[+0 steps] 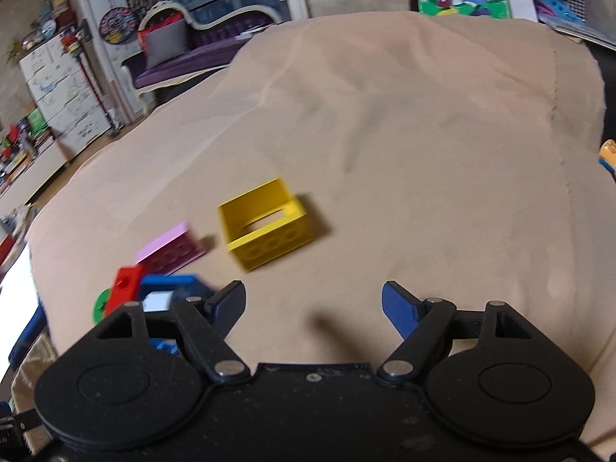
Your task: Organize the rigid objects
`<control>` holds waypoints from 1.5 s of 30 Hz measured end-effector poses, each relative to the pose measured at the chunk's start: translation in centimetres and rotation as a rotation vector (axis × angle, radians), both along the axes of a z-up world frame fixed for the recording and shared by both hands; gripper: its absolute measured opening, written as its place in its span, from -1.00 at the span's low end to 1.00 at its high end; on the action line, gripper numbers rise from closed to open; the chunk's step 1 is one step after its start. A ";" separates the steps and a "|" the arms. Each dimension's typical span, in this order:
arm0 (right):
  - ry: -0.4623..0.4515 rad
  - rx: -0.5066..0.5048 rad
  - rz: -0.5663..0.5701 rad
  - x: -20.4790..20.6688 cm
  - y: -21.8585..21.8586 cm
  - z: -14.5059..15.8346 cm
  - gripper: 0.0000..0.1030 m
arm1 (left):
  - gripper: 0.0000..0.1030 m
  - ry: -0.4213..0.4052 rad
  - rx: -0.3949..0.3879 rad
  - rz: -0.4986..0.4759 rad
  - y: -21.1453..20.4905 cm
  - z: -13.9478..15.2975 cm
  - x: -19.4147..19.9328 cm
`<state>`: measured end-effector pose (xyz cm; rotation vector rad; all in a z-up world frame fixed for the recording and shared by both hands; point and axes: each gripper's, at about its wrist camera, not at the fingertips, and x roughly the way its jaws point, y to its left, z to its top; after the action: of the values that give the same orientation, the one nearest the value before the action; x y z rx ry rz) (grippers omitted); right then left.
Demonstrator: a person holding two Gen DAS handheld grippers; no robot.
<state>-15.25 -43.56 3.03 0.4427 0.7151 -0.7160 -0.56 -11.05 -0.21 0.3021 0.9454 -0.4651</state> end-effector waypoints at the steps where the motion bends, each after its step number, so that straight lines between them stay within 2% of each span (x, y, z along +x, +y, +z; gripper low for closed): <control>1: -0.001 -0.002 -0.010 0.0 -0.5 0.0 0.50 | 0.57 -0.003 0.002 -0.016 -0.9 0.1 -0.2; 6: -0.016 0.006 -0.019 0.8 -2.4 0.1 0.51 | 0.58 -0.015 -0.005 -0.097 -5.5 1.0 -0.8; 12: -0.033 -0.012 0.060 3.8 -2.7 0.9 0.69 | 0.59 0.020 -0.016 -0.136 -10.3 1.6 -0.6; 17: 0.000 -0.023 0.123 7.2 -2.9 0.6 0.83 | 0.59 0.082 -0.040 -0.106 -13.1 1.2 0.7; 23: 0.056 -0.033 0.133 9.6 -3.5 -1.2 0.83 | 0.60 0.095 -0.036 -0.045 -15.1 0.2 2.1; 27: 0.074 -0.019 0.135 10.2 -4.1 -2.5 0.83 | 0.61 0.143 -0.098 0.016 -14.6 0.0 3.2; 29: 0.076 -0.015 0.142 10.1 -4.2 -2.9 0.76 | 0.60 0.149 -0.113 0.024 -14.4 -0.1 3.3; 30: 0.075 -0.014 0.149 10.0 -4.2 -3.1 0.64 | 0.58 0.147 -0.121 0.020 -14.2 -0.2 3.3; 31: 0.076 -0.011 0.156 10.0 -4.2 -3.2 0.40 | 0.55 0.143 -0.134 0.013 -14.0 -0.2 3.2; 32: 0.083 -0.016 0.159 9.8 -4.2 -3.4 0.32 | 0.45 0.147 -0.149 0.008 -13.8 -0.3 3.1; 35: 0.088 -0.043 0.161 9.0 -3.9 -3.2 0.32 | -0.02 0.210 -0.245 -0.021 -12.8 -0.3 3.0; 39: 0.097 -0.069 0.130 6.9 -3.8 -2.8 0.32 | -0.08 0.273 -0.284 -0.025 -12.2 -0.3 2.3; 42: 0.078 -0.075 0.099 4.7 -3.9 -2.6 0.31 | -0.10 0.276 -0.273 -0.083 -12.6 -0.2 0.5; 45: 0.051 -0.065 0.058 2.0 -4.3 -2.7 0.31 | -0.15 0.319 -0.267 -0.168 -13.2 -0.2 -1.7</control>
<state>-13.27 -47.86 0.35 0.3446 0.7474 -0.6957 -2.26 -24.24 -0.39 0.0644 1.1577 -0.8027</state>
